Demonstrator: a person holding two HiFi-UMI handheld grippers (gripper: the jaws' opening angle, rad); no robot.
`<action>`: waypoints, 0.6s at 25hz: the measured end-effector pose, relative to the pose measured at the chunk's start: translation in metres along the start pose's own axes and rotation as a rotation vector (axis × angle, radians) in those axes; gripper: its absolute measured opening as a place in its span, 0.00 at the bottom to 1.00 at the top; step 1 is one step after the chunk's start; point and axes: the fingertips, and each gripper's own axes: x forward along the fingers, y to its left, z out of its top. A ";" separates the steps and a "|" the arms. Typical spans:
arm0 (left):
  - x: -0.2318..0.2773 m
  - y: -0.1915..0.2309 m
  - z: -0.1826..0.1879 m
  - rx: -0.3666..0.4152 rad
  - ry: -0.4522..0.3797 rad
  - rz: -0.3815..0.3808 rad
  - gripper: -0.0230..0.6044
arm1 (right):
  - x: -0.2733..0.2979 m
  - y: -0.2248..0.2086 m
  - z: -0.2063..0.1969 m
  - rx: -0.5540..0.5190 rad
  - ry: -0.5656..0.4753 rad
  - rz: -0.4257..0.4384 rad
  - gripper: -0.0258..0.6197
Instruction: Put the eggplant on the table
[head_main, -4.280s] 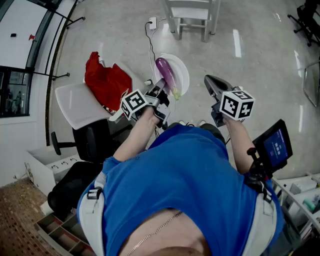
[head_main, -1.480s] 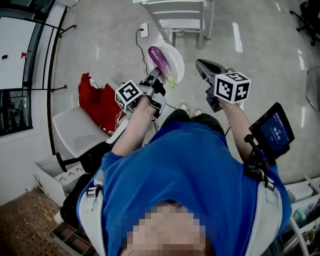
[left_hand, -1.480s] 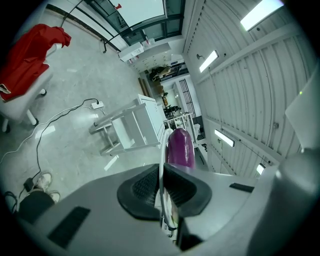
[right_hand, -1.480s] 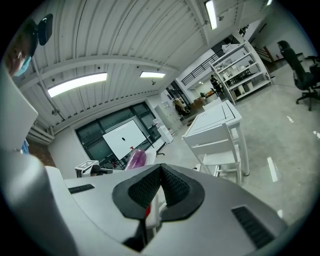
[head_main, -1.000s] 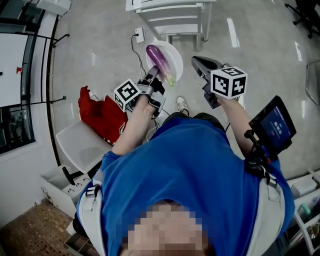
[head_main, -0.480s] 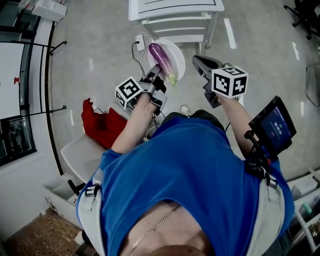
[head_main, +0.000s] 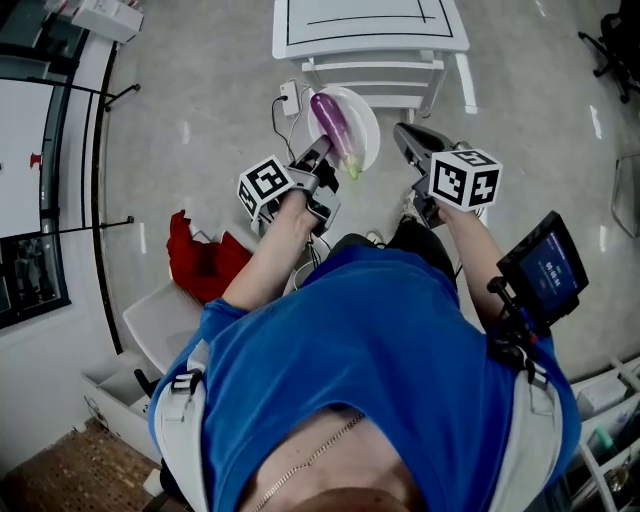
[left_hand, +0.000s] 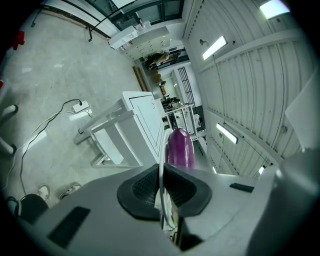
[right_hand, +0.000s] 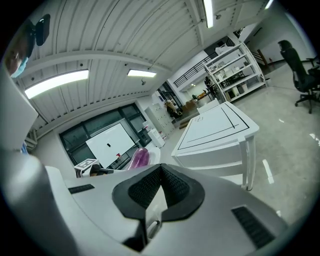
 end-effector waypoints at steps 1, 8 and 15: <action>0.000 0.000 0.000 0.002 -0.001 0.000 0.08 | 0.000 0.000 0.001 0.001 -0.004 0.002 0.04; -0.008 0.006 0.005 0.004 -0.032 0.004 0.08 | 0.002 0.003 0.004 -0.017 -0.016 0.013 0.04; -0.015 0.010 0.004 0.020 -0.080 0.010 0.08 | -0.005 0.002 0.000 -0.057 -0.020 0.021 0.04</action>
